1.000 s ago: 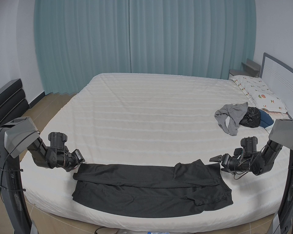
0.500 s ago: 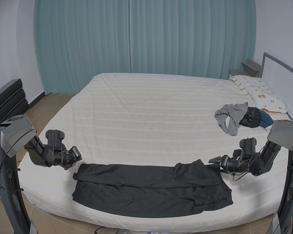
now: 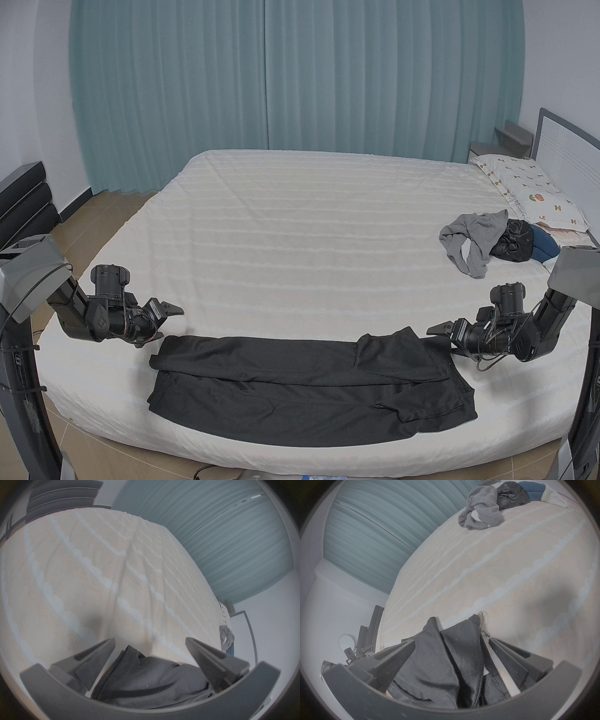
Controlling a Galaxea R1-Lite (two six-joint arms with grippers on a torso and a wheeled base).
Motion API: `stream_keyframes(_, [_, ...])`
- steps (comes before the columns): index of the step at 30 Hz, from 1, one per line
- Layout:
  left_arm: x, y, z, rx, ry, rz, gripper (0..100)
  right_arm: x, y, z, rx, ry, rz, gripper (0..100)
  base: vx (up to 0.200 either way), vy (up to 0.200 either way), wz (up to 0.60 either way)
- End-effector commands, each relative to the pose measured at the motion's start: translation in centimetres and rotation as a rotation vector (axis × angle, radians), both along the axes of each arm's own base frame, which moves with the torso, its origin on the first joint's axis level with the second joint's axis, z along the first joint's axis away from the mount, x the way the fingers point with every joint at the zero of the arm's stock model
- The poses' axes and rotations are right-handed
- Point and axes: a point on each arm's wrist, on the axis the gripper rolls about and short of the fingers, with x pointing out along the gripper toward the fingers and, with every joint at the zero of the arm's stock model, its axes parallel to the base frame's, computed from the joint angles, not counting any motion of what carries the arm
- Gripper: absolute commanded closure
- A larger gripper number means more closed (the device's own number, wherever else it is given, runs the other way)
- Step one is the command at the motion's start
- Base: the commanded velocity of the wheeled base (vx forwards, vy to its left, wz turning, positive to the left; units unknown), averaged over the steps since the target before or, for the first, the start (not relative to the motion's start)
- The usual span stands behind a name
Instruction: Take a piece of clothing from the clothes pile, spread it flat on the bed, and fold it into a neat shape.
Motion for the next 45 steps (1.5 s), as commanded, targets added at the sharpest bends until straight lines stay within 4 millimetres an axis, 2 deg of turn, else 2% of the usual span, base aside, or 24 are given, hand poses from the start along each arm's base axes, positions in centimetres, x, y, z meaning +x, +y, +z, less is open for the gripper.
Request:
stream_keyframes(1, [-0.3,0.0,-0.6,0.038,0.011,-0.037,0,0.0,0.2,0.1,0.000,-0.002,0.006,0,0.000,0.000,0.00])
stream_keyframes(12, [-0.7,-0.2,-0.9,0.058,0.018,-0.061,0,0.0,0.2,0.0,0.000,0.001,0.007,0,0.000,0.000,0.00])
stream_keyframes(13, [-0.7,-0.3,-1.0,0.058,0.018,-0.062,100,0.0,0.2,0.0,0.001,-0.001,0.008,0,0.000,0.000,0.00])
stream_keyframes(26, [-0.6,-0.4,-1.2,0.077,0.026,-0.032,100,0.2,0.2,-0.1,0.002,-0.003,0.006,0,0.000,0.000,0.00])
stream_keyframes(34, [0.0,-0.1,-0.2,-0.027,0.015,0.107,100,1.2,0.1,1.0,0.039,-0.027,-0.062,0,0.000,0.000,0.00])
stream_keyframes(45, [0.1,-0.1,-0.4,-0.030,-0.015,0.112,100,1.7,0.5,0.9,0.019,-0.029,-0.088,0,0.000,0.000,0.00])
